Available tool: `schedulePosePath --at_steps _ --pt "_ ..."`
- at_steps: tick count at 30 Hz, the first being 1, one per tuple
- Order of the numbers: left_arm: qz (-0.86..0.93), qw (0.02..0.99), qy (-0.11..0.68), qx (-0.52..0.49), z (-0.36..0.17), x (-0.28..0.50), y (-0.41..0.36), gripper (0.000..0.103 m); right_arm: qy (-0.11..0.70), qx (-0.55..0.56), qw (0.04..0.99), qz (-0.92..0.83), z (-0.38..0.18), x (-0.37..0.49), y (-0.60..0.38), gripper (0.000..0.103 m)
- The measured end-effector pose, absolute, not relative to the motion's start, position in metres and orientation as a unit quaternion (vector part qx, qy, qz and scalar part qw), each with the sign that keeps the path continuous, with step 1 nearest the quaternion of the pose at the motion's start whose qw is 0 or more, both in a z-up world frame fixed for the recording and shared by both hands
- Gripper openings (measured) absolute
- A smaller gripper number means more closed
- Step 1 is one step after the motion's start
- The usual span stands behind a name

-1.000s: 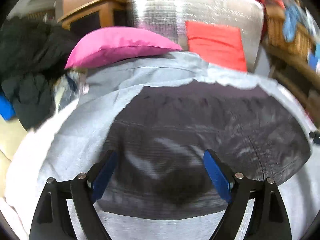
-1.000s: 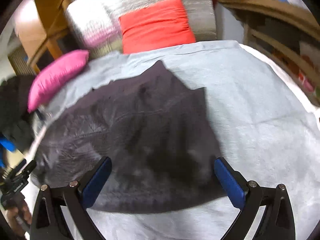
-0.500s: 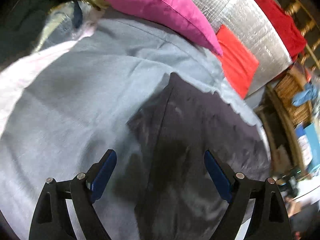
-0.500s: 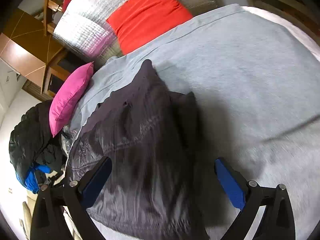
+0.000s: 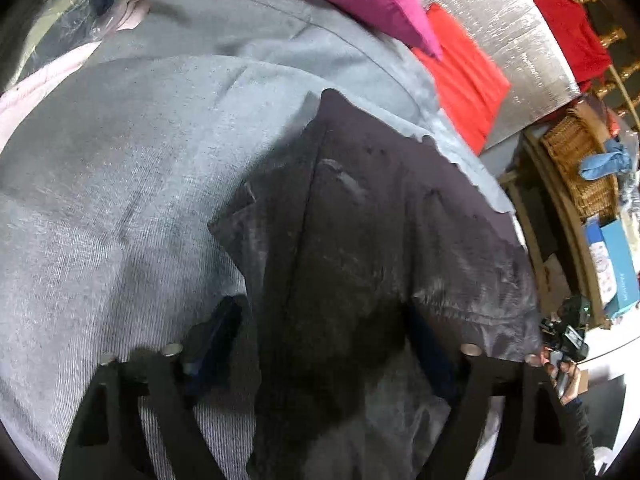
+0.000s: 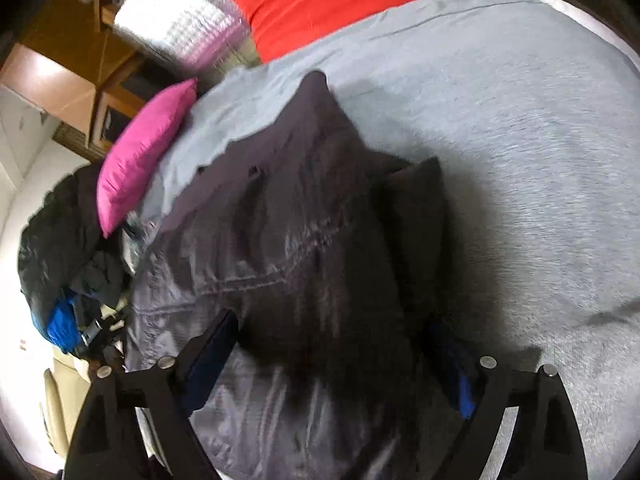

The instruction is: Fold large clothes

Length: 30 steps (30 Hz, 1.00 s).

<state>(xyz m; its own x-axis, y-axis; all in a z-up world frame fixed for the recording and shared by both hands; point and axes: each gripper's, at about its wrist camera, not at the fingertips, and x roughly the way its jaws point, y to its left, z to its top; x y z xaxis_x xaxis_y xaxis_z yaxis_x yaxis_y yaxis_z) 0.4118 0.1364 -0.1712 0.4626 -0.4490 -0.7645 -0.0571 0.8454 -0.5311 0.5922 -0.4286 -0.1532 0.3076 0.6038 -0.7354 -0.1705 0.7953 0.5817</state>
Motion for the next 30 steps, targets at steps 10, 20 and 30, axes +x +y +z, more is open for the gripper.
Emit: schedulePosePath --at_steps 10,20,30 --pt "-0.095 0.851 0.495 -0.144 -0.118 0.419 0.095 0.018 0.541 0.155 0.79 0.244 -0.115 0.59 -0.405 0.022" --pt "-0.109 0.915 0.378 -0.088 0.02 0.391 0.062 0.015 0.453 0.091 0.846 0.265 0.021 0.561 -0.381 0.018" --pt "-0.146 0.929 0.321 -0.115 0.014 0.313 0.046 0.016 0.391 0.102 0.878 0.256 0.054 0.473 -0.444 0.018"
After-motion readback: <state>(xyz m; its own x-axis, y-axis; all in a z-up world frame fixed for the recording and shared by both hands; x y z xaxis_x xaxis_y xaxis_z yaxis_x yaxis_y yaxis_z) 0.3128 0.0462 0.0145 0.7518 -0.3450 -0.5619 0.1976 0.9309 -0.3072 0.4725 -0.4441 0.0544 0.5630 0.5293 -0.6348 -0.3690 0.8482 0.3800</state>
